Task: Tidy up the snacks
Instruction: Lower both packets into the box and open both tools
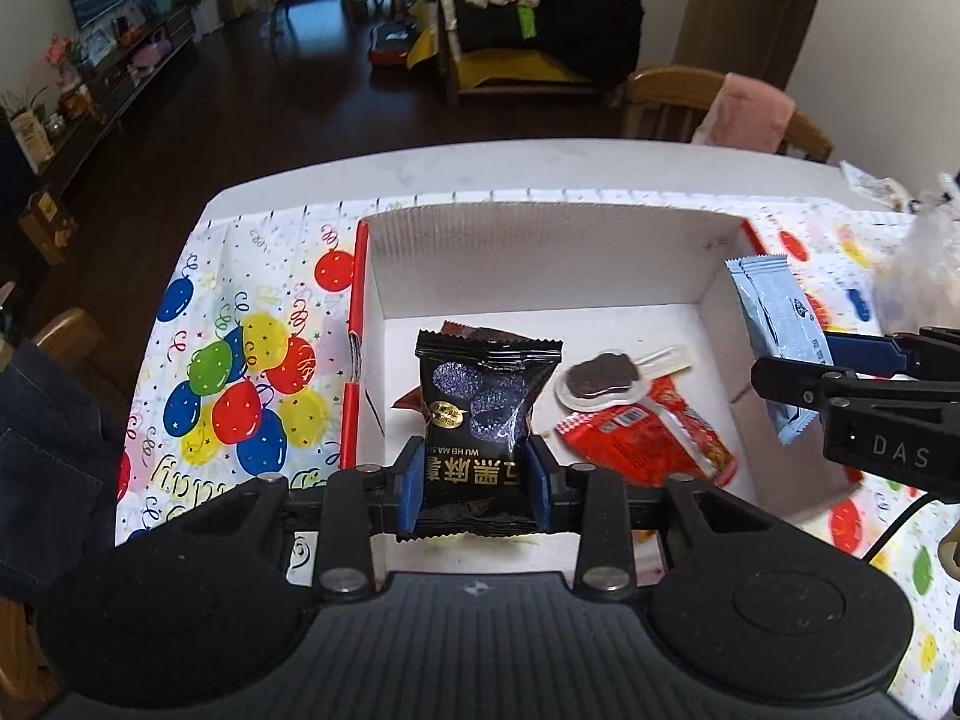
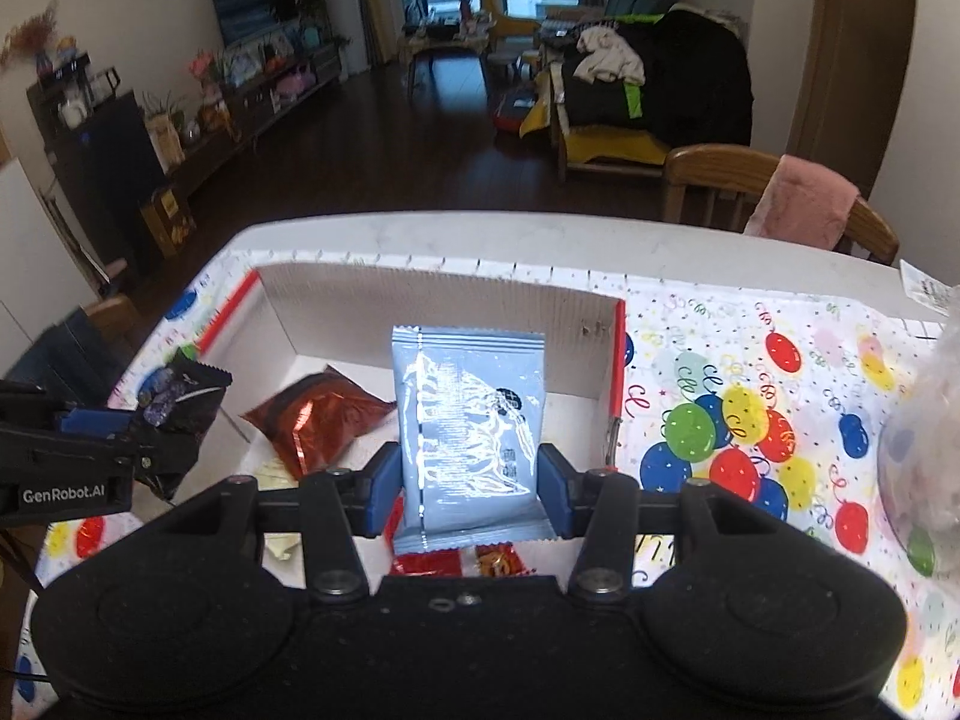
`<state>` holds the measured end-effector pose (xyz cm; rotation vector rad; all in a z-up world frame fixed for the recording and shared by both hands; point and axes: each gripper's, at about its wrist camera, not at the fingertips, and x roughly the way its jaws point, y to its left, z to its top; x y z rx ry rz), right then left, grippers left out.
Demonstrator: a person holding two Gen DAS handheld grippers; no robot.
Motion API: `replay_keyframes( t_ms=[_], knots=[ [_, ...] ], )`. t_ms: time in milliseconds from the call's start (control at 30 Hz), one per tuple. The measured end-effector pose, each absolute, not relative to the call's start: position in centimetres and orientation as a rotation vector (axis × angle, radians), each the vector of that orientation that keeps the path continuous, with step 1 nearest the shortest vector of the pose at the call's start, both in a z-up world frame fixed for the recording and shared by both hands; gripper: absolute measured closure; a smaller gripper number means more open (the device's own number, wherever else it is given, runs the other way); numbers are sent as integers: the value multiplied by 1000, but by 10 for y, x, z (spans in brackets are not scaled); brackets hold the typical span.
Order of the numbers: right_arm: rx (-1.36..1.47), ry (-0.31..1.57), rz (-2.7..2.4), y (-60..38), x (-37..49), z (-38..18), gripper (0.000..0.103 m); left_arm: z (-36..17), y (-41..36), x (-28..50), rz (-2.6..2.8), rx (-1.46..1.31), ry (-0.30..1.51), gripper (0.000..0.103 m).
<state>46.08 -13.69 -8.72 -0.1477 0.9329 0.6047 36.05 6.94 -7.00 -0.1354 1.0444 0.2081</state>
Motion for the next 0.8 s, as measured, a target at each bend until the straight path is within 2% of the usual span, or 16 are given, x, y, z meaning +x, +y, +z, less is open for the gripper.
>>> replay_keyframes(
  t_ms=[533, 800],
  knots=[
    [-304, 1084, 650, -89, 504, -146, 57, -116, 73, 404, 270, -124, 1166, 69],
    [-330, 1119, 659, -86, 503, -157, 57, -129, 73, 409, 260, -105, 1202, 69]
  ],
)
